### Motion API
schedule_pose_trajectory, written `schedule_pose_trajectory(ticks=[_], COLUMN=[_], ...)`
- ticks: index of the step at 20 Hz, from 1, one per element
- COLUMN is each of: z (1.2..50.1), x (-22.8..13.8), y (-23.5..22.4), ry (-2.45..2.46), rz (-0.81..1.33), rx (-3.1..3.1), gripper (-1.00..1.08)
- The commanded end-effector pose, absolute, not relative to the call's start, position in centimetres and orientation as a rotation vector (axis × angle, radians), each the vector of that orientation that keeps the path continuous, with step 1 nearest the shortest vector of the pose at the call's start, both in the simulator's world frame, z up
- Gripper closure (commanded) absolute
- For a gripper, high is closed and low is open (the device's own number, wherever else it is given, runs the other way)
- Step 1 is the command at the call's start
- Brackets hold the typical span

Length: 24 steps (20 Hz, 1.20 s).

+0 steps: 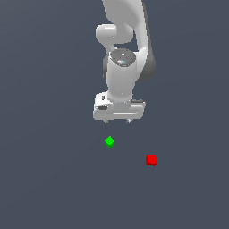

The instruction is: Stack the red cube on top of the green cube.

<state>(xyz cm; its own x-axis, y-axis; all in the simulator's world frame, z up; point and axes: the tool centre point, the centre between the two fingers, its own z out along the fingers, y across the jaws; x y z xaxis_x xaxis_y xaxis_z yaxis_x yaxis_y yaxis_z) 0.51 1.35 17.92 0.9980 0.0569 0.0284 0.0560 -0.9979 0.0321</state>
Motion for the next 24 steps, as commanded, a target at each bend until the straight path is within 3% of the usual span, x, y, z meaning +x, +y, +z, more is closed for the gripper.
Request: schedule_pose_trajectory(ticks=[1, 10, 24], z=[17.9, 16.7, 11.5], x=[0.5, 1.6, 6.7], y=[1.3, 3.3, 11.1], ry=[0.088, 0.063, -0.043], rz=[0.046, 0.040, 0.019], rx=[3.109, 3.113, 3.128], gripper=[-0.92, -0.92, -0.92])
